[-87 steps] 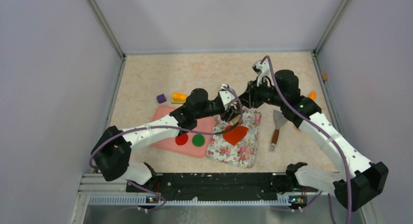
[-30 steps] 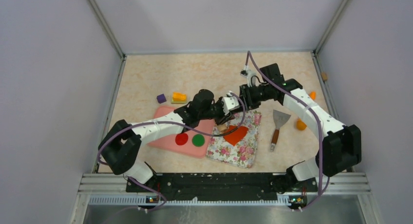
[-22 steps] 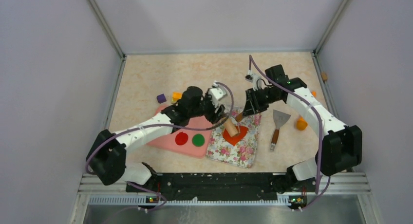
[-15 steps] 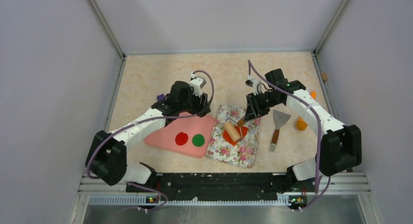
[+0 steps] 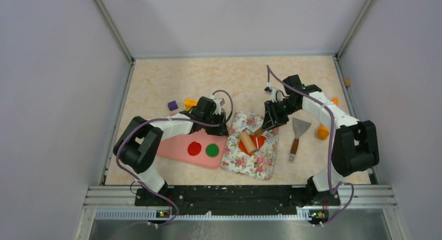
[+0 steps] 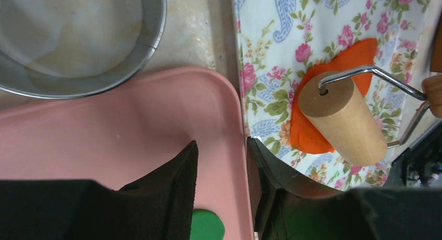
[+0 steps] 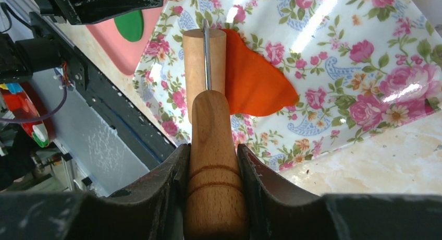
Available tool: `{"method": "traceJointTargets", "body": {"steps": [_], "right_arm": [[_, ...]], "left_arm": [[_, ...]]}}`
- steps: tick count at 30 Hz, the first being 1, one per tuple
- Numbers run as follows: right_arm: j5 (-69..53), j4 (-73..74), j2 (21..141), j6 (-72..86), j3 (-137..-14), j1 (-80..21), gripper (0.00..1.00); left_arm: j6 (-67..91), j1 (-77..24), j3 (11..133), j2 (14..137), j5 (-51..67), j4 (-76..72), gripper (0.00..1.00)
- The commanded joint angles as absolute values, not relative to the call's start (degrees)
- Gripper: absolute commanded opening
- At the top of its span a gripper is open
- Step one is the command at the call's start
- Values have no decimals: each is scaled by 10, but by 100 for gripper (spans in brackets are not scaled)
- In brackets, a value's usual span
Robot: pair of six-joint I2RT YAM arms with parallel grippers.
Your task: Roll out the dumpling wrappers from the dough
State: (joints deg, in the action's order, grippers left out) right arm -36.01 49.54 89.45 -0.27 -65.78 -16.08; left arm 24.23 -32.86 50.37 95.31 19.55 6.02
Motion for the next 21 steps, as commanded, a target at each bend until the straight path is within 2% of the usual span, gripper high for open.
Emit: {"method": "traceJointTargets", "body": {"steps": [1, 8, 15, 21], "right_arm": [[-197, 514, 926, -23, -668, -155, 0], [-107, 549, 966, -66, -695, -115, 0], [-70, 560, 963, -86, -687, -94, 0], [-50, 556, 952, -94, -662, -70, 0]], "left_arm": [[278, -342, 491, 965, 189, 11, 41], [282, -347, 496, 992, 189, 6, 29], [279, -347, 494, 993, 172, 5, 16], [278, -346, 497, 1001, 172, 6, 12]]}}
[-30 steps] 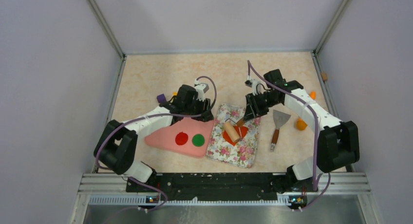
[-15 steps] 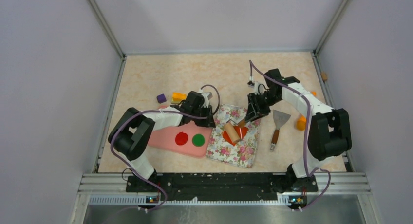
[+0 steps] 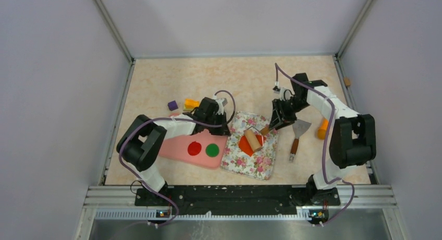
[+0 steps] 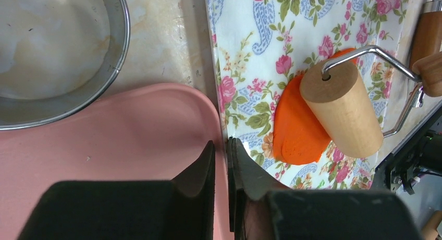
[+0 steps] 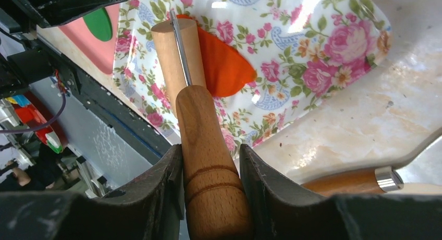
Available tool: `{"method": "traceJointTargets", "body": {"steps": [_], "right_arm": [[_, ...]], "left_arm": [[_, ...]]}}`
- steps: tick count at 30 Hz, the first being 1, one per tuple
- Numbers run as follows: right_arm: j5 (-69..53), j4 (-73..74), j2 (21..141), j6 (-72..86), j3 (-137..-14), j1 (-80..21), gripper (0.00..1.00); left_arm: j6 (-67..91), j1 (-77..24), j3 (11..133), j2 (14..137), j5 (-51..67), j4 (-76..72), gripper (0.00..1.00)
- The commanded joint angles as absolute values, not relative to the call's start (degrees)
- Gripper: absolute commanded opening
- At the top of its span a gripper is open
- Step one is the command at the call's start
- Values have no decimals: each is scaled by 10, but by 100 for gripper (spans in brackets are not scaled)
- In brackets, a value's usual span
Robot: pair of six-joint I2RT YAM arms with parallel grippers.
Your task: Roll out the dumpling wrappers from the dough
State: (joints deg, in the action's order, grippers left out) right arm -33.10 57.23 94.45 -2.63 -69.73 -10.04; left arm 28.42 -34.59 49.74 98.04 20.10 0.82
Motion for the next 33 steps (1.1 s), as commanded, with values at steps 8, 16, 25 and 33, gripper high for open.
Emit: {"method": "traceJointTargets", "body": {"steps": [8, 16, 25, 33], "right_arm": [[-28, 553, 951, -102, -650, -48, 0], [-10, 549, 951, -106, -650, -32, 0], [-25, 557, 943, -105, -684, -3, 0], [-213, 592, 886, -101, -771, -8, 0]], "left_arm": [[278, -347, 501, 1007, 176, 4, 11], [274, -347, 502, 1005, 175, 4, 12], [271, -346, 514, 1007, 166, 9, 13], [259, -346, 534, 1010, 151, 30, 15]]}}
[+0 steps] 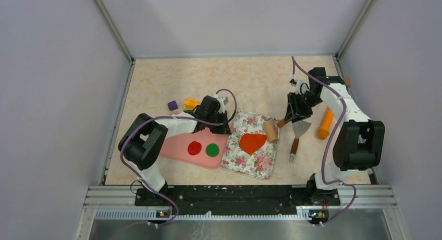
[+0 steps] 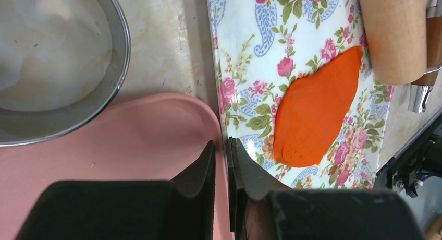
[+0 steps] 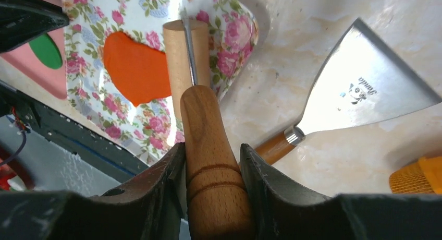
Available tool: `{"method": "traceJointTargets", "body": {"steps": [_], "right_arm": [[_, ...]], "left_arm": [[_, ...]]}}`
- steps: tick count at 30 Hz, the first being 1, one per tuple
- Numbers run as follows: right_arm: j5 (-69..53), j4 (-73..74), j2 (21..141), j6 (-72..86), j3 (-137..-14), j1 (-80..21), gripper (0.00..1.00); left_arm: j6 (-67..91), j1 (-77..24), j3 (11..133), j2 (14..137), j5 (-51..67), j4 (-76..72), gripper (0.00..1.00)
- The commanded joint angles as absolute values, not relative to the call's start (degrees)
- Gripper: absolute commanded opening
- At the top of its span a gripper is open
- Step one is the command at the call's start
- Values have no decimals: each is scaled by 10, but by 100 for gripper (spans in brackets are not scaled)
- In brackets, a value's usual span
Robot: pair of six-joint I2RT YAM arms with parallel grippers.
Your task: Roll out the dumpling wrappers from the dough
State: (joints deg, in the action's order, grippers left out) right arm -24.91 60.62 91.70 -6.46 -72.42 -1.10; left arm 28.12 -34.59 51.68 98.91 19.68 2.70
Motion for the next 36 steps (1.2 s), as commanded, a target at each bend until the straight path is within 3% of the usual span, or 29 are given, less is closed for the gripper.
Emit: {"method": "traceJointTargets", "body": {"steps": [1, 4, 8, 12, 17, 24, 36], "right_arm": [[-269, 599, 875, -111, -791, -12, 0], [-367, 636, 846, -156, -850, -43, 0], [-333, 682, 809, -302, -901, -144, 0], [-216, 675, 735, -507, -854, -253, 0], [-13, 580, 627, -691, -709, -402, 0], [127, 395, 584, -778, -567, -535, 0], [75, 347, 616, -770, -525, -589, 0]], "left_arm": [[253, -346, 536, 1009, 152, 32, 15], [236, -342, 541, 1004, 163, 38, 17], [222, -331, 548, 1001, 176, 44, 18], [218, -314, 544, 1000, 208, 38, 18], [219, -295, 534, 1006, 263, 16, 18], [230, -293, 533, 1014, 288, 4, 16], [249, -290, 538, 1024, 249, 6, 0]]}}
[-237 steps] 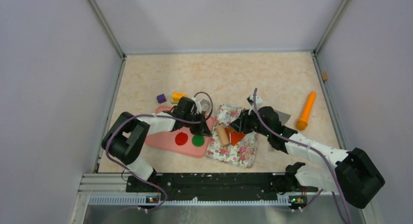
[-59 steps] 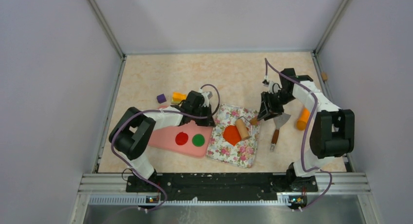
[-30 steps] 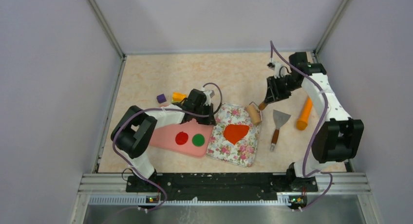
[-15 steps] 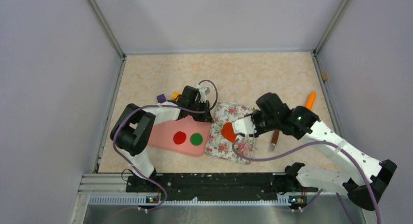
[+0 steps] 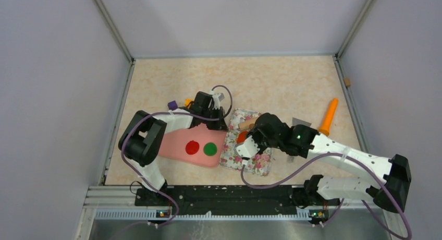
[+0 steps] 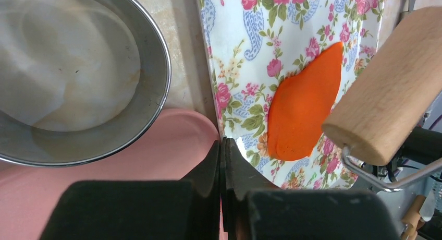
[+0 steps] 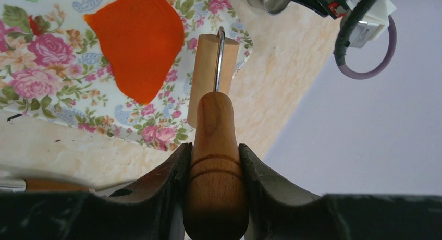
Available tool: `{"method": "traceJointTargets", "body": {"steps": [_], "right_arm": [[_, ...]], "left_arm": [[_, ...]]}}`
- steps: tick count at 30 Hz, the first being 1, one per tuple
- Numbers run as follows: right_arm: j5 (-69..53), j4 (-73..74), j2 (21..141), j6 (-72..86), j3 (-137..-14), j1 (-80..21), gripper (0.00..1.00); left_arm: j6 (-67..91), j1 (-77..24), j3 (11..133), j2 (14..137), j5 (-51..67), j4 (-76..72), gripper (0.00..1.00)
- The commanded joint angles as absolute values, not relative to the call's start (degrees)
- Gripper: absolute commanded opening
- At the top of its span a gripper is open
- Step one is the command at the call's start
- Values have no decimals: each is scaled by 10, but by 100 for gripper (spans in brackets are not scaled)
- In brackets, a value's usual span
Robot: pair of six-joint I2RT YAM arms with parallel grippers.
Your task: Roll out the dumpling wrappers from the dough
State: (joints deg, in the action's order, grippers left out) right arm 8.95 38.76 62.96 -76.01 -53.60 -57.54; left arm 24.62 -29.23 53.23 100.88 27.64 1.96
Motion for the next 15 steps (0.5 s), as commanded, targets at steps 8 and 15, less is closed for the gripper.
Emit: {"method": "traceJointTargets", "body": {"steps": [8, 15], "right_arm": [[42, 392, 583, -758, -476, -598, 0], [23, 435, 556, -733, -448, -608, 0]], "left_arm": [[251, -288, 548, 1036, 247, 12, 0], [239, -291, 550, 1026, 245, 21, 30]]}}
